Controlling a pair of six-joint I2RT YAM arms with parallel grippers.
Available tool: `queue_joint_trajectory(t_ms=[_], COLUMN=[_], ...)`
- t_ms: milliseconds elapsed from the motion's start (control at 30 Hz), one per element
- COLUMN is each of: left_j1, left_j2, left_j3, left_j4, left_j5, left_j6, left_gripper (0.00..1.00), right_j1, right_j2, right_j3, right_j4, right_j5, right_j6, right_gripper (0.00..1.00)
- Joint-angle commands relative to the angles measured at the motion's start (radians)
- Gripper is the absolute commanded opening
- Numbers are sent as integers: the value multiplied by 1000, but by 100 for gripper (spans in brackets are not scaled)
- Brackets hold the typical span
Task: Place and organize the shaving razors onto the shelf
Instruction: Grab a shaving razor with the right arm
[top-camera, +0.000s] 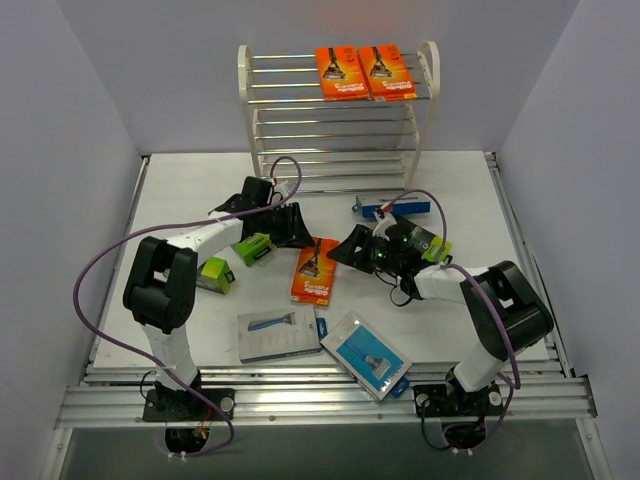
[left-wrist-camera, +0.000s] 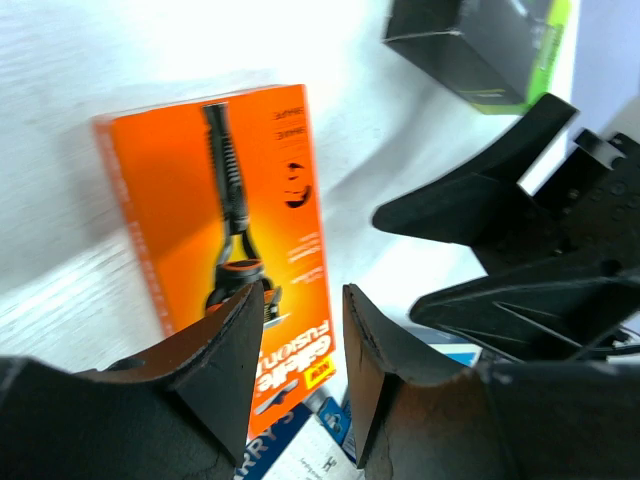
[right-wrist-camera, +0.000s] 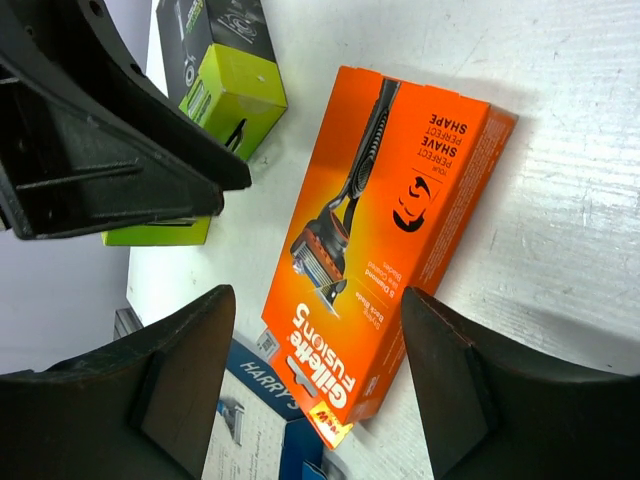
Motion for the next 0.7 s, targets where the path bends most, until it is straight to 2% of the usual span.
queue_joint_trajectory(t_ms=[0,33,367,533,667], left_j1=[7,7,9,9,9], left_j2=[-57,-50,8,14,11], left_j3=[16,19,57,53,51], left_j4=[-74,-96,-197,-205,-217], left_j5=[-108,-152,-254,-252,-245], left_j6=[64,77,97,90,91], left_gripper=[46,47,49,49,44], right_j1=[5,6,45,45,40], right_j2=[-44,-51,-22,24,74], right_j3=[-16,-22,-62,-32,17], right_j4=[12,6,26,41,31], right_j5=[-2,3,30,35,42], right_j6=[-14,-12,12,12,19], right_gripper=[63,63,59,58,58])
